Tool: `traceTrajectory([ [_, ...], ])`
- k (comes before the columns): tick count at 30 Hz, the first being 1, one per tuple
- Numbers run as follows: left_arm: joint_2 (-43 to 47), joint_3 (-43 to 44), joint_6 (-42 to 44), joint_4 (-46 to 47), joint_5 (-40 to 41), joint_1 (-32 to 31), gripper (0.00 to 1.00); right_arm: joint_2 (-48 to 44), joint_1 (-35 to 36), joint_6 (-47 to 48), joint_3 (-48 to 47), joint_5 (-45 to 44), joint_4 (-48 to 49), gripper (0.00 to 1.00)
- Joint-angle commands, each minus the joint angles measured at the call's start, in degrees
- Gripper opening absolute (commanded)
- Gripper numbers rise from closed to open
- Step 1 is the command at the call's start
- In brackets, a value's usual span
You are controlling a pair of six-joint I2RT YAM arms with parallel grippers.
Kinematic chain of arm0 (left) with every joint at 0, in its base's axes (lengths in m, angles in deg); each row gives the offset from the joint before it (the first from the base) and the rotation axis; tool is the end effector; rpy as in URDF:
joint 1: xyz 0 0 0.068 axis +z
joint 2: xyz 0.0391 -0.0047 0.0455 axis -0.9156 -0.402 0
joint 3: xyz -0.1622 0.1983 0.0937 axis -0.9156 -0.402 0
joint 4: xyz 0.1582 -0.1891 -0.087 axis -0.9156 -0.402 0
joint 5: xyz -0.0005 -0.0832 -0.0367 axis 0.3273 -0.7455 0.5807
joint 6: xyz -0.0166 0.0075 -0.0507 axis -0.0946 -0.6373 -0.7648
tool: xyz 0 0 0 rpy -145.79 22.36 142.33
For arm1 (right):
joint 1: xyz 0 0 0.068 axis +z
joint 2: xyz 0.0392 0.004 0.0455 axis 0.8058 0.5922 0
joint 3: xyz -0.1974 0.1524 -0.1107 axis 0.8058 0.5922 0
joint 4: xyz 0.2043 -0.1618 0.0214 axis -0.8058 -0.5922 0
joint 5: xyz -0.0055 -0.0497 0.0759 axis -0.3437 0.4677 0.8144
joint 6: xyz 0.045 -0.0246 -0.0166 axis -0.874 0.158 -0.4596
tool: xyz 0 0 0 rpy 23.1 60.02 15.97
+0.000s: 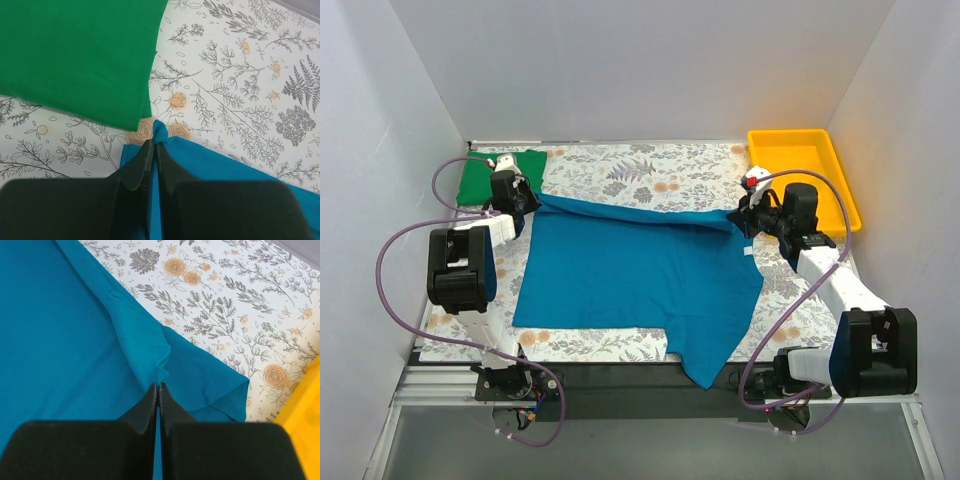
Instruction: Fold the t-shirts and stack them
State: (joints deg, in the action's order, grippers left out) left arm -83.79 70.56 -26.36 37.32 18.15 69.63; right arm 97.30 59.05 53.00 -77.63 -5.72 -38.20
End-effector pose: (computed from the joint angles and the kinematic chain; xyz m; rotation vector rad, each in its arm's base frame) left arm 0.3909 0.0216 0.1747 -1.0233 1.8947 -0.5645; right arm 0.2779 0.0450 0.2611 -0.7162 1.7829 0.4120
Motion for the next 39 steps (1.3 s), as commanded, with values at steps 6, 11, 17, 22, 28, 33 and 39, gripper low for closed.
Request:
traceTrajectory([
  [6,5.3,-3.9,0.8,1.3,1.2,0.4,0.00,-0.9,-0.5,1.0,1.1,0.9,1.6,0.01],
  [11,8.1,-6.4,-0.5,-0.4,1.2,0.4,0.27,-0.3,-0.8,1.0,1.3,0.4,1.6,0.01],
  [17,16.0,-11.1,-4.2,-2.1,9.8,0.5,0.80,0.1,-1.0,1.2,1.4,0.5,1.5,0.01],
  [22,22.1,-12.8,-6.5,-3.9,12.8,1.1,0.85,-0.1,-1.5,1.6,1.8,0.6,1.3,0.01],
  [28,23.7,-12.5,-8.7,-7.5,7.5,2.0,0.84,-1.3,-2.7,4.2,2.5,3.8,-0.4,0.01],
  [33,24.5,-13.3,-9.4,-8.9,4.3,2.1,0.83,-1.5,-4.7,7.1,2.9,5.9,-3.5,0.01],
  [39,21.9,-11.9,-9.7,-10.3,-1.3,2.1,0.80,0.1,-4.8,7.7,2.3,8.5,-4.9,0.01],
])
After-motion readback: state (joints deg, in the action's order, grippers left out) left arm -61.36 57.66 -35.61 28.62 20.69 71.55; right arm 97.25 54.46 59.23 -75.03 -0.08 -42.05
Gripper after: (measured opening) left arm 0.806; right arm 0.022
